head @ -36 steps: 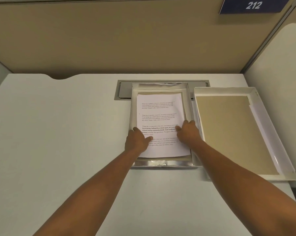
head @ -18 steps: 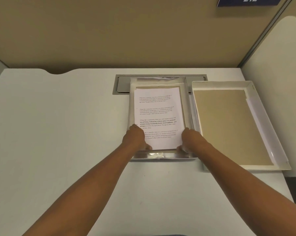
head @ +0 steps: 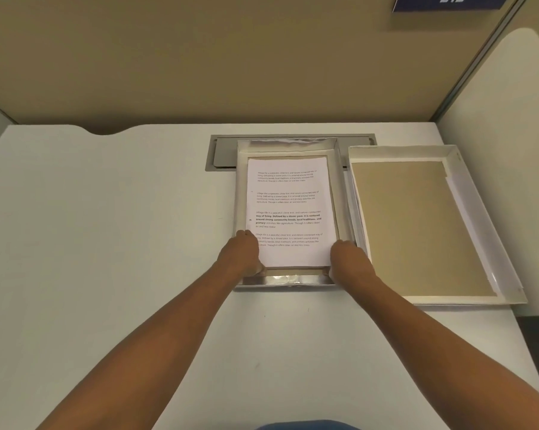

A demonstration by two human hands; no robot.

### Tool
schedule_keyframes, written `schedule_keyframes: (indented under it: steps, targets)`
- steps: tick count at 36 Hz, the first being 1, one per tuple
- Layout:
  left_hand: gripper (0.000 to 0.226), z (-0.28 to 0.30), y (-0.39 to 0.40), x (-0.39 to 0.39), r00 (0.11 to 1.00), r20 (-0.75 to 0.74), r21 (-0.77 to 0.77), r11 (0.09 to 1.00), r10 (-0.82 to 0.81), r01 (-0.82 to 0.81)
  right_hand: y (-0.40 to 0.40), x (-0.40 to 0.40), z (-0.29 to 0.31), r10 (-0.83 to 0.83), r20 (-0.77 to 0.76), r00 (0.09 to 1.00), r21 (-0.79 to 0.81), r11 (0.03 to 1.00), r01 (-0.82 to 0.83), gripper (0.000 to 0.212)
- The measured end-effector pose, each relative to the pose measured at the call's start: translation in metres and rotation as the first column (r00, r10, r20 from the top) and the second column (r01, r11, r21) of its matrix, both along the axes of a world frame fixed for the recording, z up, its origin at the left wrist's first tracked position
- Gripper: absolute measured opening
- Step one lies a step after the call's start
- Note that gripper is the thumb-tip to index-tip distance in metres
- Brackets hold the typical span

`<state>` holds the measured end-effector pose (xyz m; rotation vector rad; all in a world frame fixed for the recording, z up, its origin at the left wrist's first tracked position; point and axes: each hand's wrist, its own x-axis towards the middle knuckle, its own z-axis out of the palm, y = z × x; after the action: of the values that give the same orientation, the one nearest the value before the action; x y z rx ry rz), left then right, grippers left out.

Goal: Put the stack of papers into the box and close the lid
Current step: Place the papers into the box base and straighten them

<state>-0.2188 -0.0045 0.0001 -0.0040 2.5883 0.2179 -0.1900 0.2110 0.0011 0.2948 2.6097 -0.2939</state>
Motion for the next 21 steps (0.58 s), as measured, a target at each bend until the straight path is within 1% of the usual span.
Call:
schedule_keyframes:
  steps: [2, 6, 9, 12, 14, 17, 21]
  targets:
    - [0.074, -0.002, 0.001, 0.003, 1.0, -0.014, -0.021, 1.0, -0.006, 0.005, 0.001, 0.0, -0.001, -0.007, -0.016, 1.0, -0.003, 1.0, 0.007, 0.028]
    - [0.061, -0.007, 0.003, 0.01, 0.998, -0.054, -0.056, 0.998, -0.011, 0.008, 0.004, 0.002, -0.004, -0.003, -0.033, 0.999, -0.022, 1.0, 0.002, 0.043]
    - [0.053, -0.009, 0.003, 0.013, 0.997, -0.078, -0.072, 0.997, -0.027, 0.021, 0.004, 0.004, -0.004, 0.027, -0.038, 0.999, -0.019, 0.999, -0.028, 0.044]
    - [0.052, -0.009, 0.003, 0.015, 0.996, -0.087, -0.087, 0.996, -0.035, 0.027, 0.005, 0.004, -0.004, 0.04, -0.03, 0.999, -0.009, 0.999, -0.041, 0.043]
    - [0.057, -0.01, 0.003, 0.014, 0.998, -0.061, -0.084, 0.996, -0.023, 0.018, 0.007, 0.002, -0.002, 0.055, -0.004, 0.998, 0.004, 0.998, -0.055, 0.044]
    - [0.074, -0.008, 0.001, 0.007, 0.999, -0.009, -0.014, 0.999, 0.049, -0.049, 0.011, -0.005, 0.004, 0.082, 0.026, 0.996, 0.026, 0.996, -0.083, 0.046]
    - [0.09, -0.005, -0.001, -0.011, 0.986, -0.032, 0.105, 0.982, 0.164, -0.16, 0.02, -0.025, 0.016, 0.108, 0.022, 0.994, 0.007, 0.994, -0.108, 0.048]
